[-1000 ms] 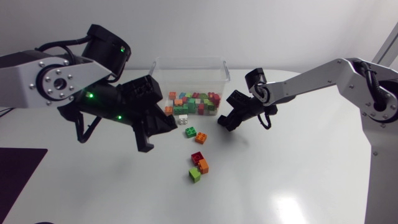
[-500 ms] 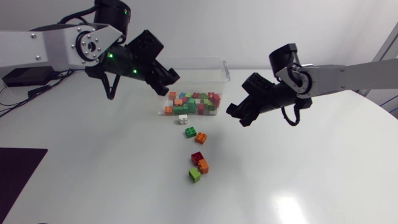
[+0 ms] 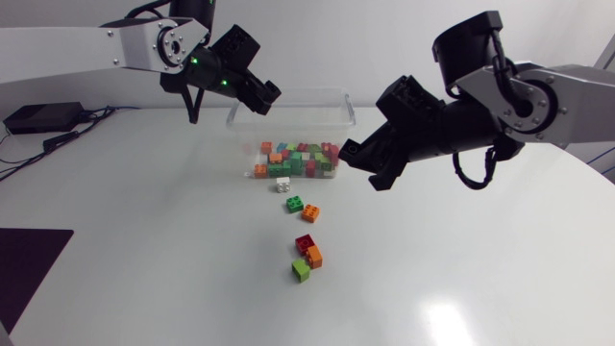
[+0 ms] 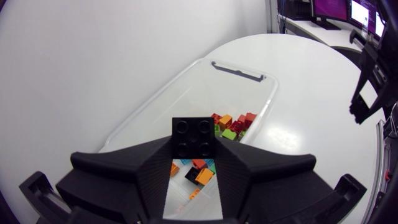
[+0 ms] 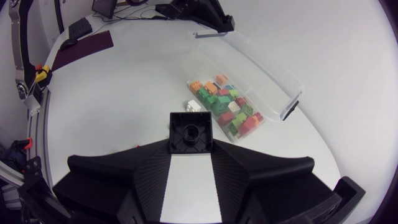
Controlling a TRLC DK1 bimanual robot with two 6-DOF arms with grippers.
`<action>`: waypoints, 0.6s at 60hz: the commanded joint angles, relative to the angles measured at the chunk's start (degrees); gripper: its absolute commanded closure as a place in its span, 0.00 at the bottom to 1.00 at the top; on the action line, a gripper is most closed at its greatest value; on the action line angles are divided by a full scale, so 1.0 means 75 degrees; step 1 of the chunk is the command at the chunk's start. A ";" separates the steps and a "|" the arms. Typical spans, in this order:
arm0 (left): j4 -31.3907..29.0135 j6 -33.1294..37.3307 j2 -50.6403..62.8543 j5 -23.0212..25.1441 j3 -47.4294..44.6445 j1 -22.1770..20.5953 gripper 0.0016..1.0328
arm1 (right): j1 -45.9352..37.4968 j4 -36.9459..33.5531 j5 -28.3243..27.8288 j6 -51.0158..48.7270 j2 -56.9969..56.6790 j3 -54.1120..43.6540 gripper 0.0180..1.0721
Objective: Place the duplo bricks in the container
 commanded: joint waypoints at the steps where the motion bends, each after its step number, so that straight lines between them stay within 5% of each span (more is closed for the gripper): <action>1: -0.0045 -0.0238 0.0411 0.0027 0.0463 0.0180 0.84 | 0.0096 -0.0175 0.0069 0.0283 -0.0214 -0.0031 0.64; 9: -0.0056 -0.0332 0.0891 -0.0078 0.1026 0.0344 0.82 | 0.0178 -0.0234 0.0139 0.0470 -0.0366 0.0168 0.64; 13: -0.0162 -0.0378 0.1126 -0.0183 0.1295 0.0403 0.73 | 0.0248 -0.0269 0.0209 0.0529 -0.0390 0.0274 0.64; 21: -0.0267 -0.0402 0.1219 -0.0254 0.1366 0.0438 0.05 | 0.0272 -0.0269 0.0256 0.0751 -0.0390 0.0579 0.64; 36: -0.0349 -0.0203 0.0434 -0.0242 0.0088 0.0414 0.04 | 0.0342 -0.0175 0.0502 0.1091 0.0149 0.1469 0.64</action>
